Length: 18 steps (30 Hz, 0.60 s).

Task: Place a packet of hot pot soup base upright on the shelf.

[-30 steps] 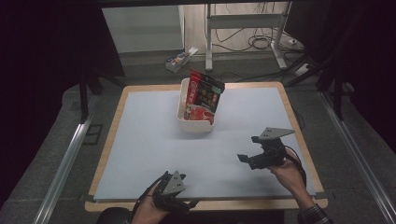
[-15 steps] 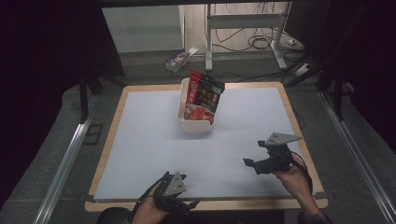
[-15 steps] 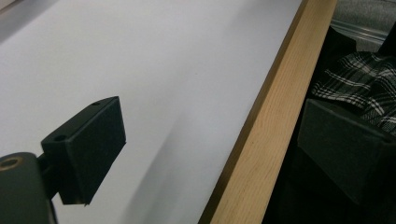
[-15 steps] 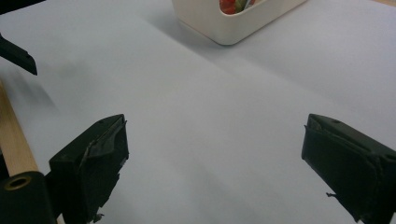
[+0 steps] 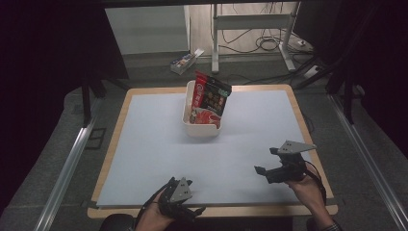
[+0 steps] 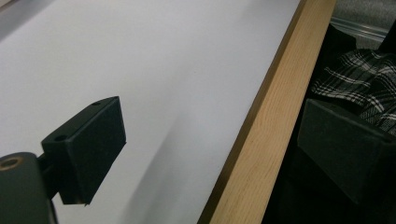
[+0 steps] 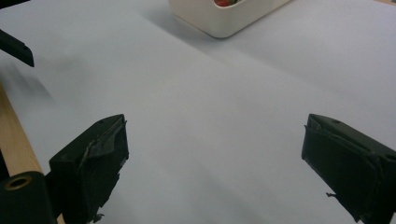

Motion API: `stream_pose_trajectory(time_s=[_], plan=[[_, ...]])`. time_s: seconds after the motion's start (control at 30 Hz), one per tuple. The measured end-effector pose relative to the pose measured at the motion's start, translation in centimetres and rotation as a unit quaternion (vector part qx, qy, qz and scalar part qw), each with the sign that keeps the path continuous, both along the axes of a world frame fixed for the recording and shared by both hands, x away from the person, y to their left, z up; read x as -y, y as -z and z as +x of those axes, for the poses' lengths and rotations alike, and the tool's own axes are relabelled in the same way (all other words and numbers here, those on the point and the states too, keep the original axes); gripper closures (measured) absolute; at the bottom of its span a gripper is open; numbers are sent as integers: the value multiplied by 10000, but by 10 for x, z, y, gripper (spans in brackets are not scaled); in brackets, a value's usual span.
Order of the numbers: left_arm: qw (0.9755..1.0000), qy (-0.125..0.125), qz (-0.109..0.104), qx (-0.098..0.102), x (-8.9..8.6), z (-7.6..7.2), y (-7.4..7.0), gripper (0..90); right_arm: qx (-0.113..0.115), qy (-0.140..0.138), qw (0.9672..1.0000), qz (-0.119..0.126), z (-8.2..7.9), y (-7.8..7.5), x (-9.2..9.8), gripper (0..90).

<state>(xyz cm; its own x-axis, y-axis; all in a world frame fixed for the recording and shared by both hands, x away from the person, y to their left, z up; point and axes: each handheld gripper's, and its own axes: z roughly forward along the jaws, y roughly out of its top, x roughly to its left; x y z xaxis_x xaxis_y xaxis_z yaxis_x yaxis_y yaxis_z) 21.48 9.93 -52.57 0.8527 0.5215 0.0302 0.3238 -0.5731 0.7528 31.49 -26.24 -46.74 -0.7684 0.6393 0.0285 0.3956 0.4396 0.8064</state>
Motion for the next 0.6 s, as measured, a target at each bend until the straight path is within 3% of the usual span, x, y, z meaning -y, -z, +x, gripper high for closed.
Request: stream_pose_trajectory(time_s=[0.6], plan=[[9998, 128, 137, -50, 3, -1, 3, 74, -79, 13, 10000, -39, -9, 14, 14, 71]])
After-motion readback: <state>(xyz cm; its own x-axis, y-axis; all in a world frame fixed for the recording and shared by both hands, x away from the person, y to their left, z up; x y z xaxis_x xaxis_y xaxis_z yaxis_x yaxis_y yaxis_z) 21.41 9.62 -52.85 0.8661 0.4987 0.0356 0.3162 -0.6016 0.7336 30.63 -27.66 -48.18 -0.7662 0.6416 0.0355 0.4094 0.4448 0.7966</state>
